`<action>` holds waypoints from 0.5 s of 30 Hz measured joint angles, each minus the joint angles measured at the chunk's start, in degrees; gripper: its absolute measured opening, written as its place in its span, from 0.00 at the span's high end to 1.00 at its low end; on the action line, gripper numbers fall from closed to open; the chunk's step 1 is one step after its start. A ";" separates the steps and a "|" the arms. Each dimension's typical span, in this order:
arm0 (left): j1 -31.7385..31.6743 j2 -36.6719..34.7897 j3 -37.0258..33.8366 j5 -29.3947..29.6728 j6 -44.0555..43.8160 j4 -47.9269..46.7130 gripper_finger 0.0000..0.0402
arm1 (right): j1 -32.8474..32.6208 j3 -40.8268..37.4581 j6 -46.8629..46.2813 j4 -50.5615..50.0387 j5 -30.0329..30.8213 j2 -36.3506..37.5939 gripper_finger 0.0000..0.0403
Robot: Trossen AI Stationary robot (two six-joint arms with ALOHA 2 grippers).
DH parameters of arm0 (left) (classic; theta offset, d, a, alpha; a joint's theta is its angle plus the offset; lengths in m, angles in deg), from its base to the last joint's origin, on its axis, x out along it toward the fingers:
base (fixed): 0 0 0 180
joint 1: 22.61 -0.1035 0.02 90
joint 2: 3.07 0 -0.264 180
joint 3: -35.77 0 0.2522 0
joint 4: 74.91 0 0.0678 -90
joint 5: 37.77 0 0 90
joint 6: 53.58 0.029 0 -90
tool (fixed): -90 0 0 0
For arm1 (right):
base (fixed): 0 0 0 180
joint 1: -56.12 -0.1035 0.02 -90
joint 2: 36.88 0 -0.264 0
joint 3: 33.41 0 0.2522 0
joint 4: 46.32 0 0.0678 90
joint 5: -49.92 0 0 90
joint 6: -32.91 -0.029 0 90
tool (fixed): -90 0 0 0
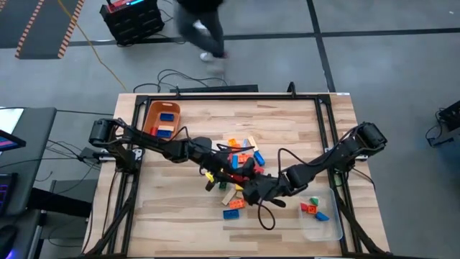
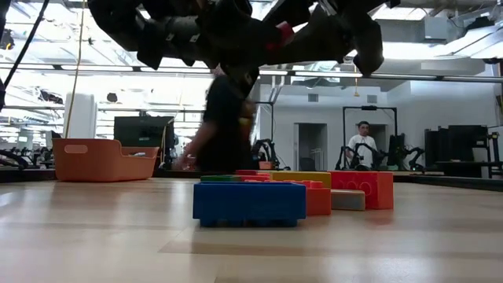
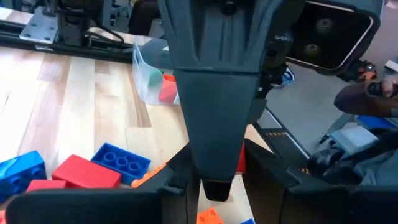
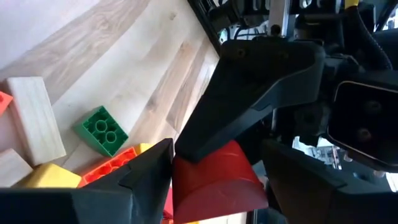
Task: Sort blocks by size
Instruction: Put the small red wooden block into the transparent bin
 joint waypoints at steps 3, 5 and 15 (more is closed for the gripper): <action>0.35 0.00 0.00 0.07 -0.07 0.64 0.77 | 0.17 0.00 -0.61 0.19 -0.18 0.00 0.34; 0.38 0.00 0.00 0.13 -0.11 0.74 0.77 | 0.08 0.00 -0.68 0.12 -0.25 0.00 0.38; 0.29 0.00 0.00 0.14 -0.39 0.62 0.75 | 0.17 0.00 -0.19 -0.25 -0.27 -0.02 0.51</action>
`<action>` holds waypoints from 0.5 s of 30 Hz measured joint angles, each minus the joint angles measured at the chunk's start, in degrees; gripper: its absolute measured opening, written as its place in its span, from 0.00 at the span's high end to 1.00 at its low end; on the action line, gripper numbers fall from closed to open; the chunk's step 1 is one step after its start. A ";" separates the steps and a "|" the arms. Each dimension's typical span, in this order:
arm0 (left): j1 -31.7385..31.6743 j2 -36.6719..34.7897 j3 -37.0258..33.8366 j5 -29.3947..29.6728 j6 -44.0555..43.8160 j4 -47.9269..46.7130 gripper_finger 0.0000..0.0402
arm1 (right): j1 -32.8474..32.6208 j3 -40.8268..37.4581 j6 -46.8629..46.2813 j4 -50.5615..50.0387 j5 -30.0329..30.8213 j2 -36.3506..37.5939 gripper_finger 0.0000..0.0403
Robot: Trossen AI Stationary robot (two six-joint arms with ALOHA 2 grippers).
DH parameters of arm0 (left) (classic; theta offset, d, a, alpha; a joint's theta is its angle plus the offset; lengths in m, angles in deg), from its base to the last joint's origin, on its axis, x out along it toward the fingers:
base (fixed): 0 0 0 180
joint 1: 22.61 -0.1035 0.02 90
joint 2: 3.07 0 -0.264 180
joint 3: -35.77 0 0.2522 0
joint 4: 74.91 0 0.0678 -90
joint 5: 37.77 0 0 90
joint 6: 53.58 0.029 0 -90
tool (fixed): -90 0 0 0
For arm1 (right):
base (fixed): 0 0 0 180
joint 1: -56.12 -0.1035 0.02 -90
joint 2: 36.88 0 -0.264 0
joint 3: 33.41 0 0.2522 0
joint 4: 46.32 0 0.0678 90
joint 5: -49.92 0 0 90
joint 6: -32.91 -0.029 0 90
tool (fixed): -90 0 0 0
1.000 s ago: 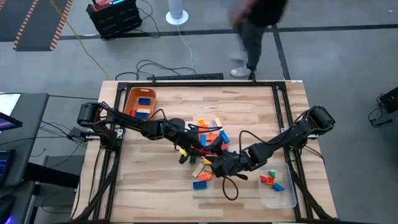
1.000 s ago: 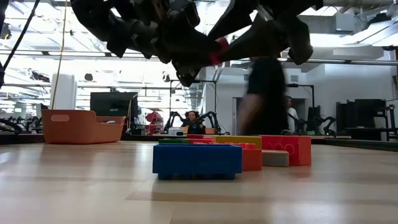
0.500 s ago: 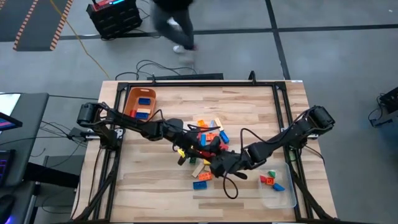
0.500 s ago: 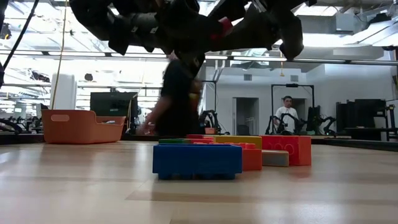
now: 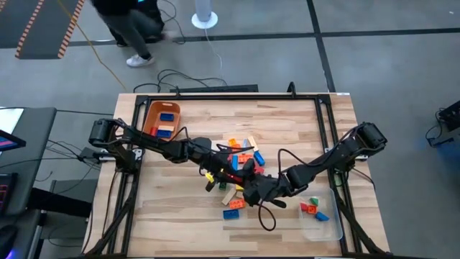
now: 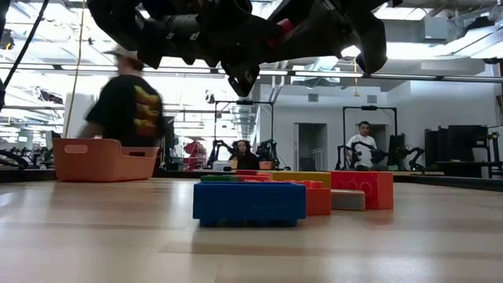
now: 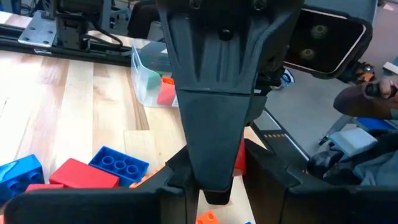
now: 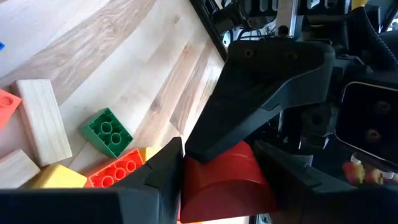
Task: Sort blocks by size
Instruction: Put the small red wooden block into the transparent bin
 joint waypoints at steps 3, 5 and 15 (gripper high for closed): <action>0.00 0.00 0.00 0.06 -0.19 0.00 0.70 | 0.07 0.00 -1.16 0.25 0.35 0.00 0.50; 0.00 0.00 0.00 0.05 -0.17 -0.02 0.63 | 0.09 0.00 -2.05 0.17 0.77 0.00 0.48; -3.18 -4.98 0.00 0.27 3.89 -12.88 0.34 | -2.83 0.00 -5.12 -5.31 6.87 0.40 0.51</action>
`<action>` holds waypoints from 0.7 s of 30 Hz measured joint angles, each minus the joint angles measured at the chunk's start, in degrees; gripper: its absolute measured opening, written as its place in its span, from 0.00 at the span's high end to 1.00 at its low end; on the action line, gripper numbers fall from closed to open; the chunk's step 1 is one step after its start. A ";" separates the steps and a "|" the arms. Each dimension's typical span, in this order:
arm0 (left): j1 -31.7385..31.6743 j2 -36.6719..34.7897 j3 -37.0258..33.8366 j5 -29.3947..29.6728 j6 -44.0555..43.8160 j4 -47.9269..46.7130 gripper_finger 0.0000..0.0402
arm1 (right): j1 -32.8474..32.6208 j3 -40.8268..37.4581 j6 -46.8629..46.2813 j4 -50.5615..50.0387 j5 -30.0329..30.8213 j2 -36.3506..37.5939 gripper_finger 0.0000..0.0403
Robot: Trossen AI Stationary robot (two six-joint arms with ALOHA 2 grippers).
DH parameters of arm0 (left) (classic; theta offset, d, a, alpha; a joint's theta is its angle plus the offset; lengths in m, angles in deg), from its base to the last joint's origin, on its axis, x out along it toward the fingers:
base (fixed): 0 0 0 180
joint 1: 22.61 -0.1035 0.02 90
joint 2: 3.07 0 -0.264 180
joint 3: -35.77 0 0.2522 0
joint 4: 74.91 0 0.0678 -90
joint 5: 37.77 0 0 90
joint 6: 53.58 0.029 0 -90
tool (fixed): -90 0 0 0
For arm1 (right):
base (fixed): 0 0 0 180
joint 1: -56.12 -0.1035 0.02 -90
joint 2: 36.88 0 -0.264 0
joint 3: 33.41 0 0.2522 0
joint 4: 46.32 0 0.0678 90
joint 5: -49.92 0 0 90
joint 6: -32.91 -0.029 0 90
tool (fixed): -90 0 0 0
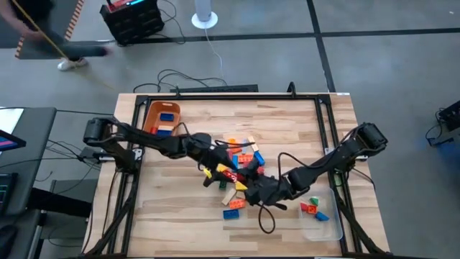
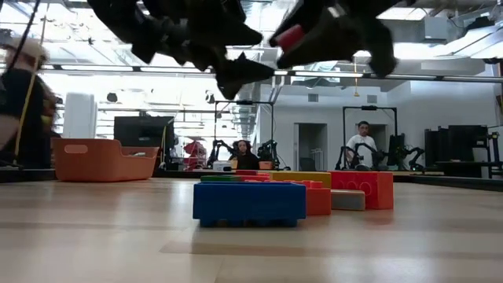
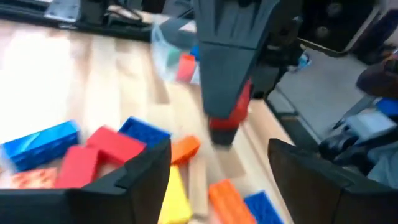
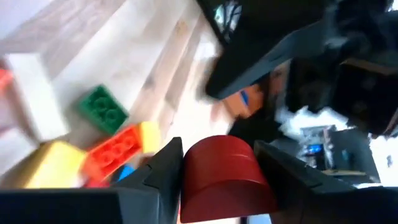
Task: Sort blocks by size
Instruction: Put the small red wooden block into the transparent bin
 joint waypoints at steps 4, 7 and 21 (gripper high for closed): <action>-0.96 -5.45 0.00 4.66 3.94 -9.46 0.32 | -1.88 0.00 -16.71 -7.88 -0.34 2.22 0.47; -0.43 -8.82 0.00 10.64 6.87 -14.98 0.32 | -3.65 0.00 -34.24 -17.17 -4.10 4.63 0.48; 3.52 -7.75 0.00 23.04 11.77 -18.96 0.32 | -19.58 0.00 -110.40 -51.85 -33.95 14.37 0.48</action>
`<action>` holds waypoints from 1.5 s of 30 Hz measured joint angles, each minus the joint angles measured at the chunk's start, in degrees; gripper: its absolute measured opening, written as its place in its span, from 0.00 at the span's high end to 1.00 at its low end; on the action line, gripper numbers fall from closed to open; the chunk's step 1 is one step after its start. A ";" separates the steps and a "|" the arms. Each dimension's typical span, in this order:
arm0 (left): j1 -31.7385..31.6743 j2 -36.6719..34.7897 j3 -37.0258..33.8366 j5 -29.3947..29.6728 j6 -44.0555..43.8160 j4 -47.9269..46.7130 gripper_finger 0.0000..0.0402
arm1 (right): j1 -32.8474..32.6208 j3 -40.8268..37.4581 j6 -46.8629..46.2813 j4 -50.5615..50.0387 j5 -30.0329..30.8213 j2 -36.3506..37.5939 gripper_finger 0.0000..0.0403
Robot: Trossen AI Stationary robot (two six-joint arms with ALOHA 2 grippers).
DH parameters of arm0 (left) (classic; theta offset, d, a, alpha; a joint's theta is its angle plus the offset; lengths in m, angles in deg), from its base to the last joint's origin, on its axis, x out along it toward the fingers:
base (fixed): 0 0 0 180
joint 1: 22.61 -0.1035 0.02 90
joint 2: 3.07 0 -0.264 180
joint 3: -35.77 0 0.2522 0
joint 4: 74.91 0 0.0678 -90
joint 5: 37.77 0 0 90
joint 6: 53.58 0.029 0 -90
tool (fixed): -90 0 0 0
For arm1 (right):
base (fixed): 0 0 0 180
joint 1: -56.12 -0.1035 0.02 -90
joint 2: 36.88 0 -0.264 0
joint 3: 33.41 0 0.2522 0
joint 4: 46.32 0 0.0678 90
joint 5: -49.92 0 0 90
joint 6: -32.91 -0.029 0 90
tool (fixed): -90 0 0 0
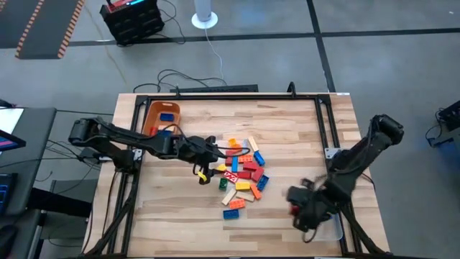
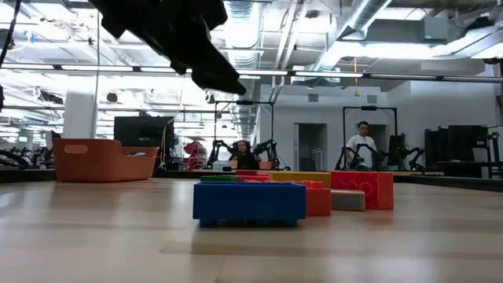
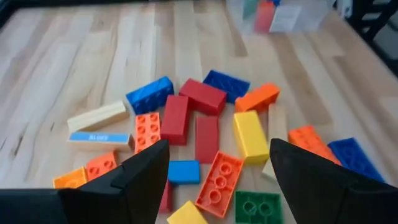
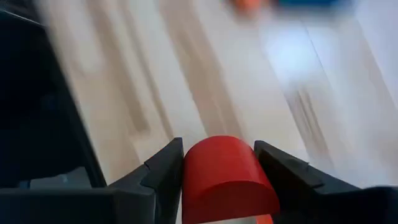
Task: Sort blocks by size
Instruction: Put the small red wooden block into the transparent bin, then put the large blue game piece into the orange bin
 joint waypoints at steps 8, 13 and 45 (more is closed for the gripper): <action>0.28 1.65 -0.02 0.57 -1.76 0.27 0.33 | -8.44 -4.43 -29.92 -9.80 -6.59 0.28 0.47; 1.28 1.67 -0.02 5.17 -3.33 0.37 0.33 | -8.62 -8.66 -31.41 -5.90 -9.16 -0.81 0.43; 7.56 1.63 -0.02 16.02 -4.16 -4.84 0.33 | 41.15 0.24 28.45 10.87 4.89 -12.51 0.39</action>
